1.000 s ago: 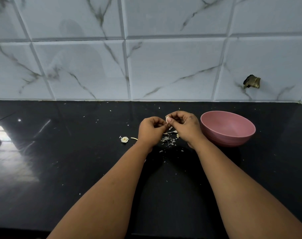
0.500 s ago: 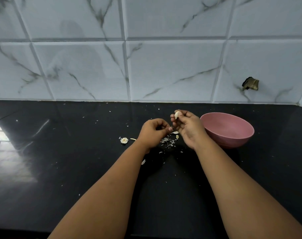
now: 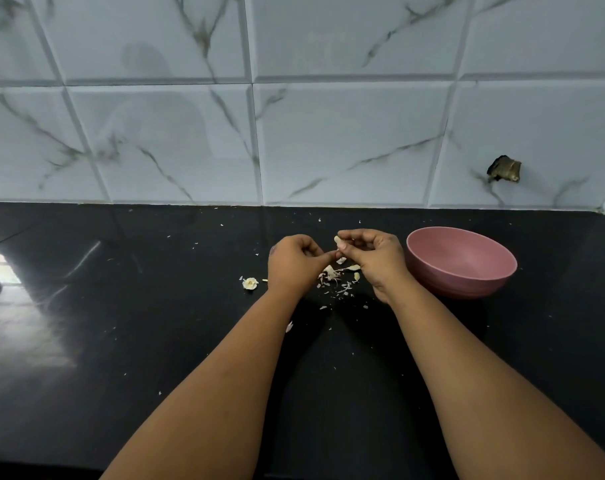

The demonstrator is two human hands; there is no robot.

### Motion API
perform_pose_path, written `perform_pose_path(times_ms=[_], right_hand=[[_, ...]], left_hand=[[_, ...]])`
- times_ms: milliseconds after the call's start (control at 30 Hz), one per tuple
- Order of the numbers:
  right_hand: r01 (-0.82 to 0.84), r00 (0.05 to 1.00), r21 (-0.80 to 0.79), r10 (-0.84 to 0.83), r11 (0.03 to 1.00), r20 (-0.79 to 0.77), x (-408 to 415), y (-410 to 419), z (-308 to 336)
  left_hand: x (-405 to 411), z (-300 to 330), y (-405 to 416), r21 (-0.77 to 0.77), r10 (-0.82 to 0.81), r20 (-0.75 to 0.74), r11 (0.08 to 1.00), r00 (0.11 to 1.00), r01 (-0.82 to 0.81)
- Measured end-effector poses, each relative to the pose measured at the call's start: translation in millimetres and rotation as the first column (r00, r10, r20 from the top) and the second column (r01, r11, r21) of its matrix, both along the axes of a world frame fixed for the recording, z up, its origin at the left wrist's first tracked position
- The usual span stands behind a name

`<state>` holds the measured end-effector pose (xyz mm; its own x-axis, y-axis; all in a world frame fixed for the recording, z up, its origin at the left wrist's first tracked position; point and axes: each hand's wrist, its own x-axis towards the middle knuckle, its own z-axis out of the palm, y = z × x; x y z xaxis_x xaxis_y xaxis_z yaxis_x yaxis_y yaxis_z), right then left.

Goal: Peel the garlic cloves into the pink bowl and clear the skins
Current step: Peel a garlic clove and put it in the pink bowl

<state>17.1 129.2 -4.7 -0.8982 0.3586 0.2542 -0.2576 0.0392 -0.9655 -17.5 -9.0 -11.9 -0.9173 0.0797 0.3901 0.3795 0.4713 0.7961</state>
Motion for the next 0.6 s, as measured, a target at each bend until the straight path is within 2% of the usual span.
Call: perform_pose_path(times_ms=[67,133,200,333,600], right_hand=[[0.012,1.0,0.035,-0.012,0.999,-0.004,1,0,1],[0.015,1.0,0.047,-0.014,0.999,-0.01,2,0,2],[0.009,1.0,0.043,-0.008,0.999,-0.012,1,0,2],[0.012,0.999,0.067,-0.01,0.998,-0.035,2,-1,3],[0.047,0.996,0.053,-0.043,0.997,-0.08,4,1,7]], left_hand=[[1,1,1,0.064,-0.042,0.015,0.997,0.999,0.041],[4,1,4,0.191,-0.144,0.082,0.973,0.986,0.126],[6,0,8,0.331,-0.219,0.138,0.93,0.966,0.164],[6,-1,8,0.509,-0.317,0.127,0.834,0.94,0.212],[5,-2,11,0.556,-0.407,0.11,0.782,0.907,0.283]])
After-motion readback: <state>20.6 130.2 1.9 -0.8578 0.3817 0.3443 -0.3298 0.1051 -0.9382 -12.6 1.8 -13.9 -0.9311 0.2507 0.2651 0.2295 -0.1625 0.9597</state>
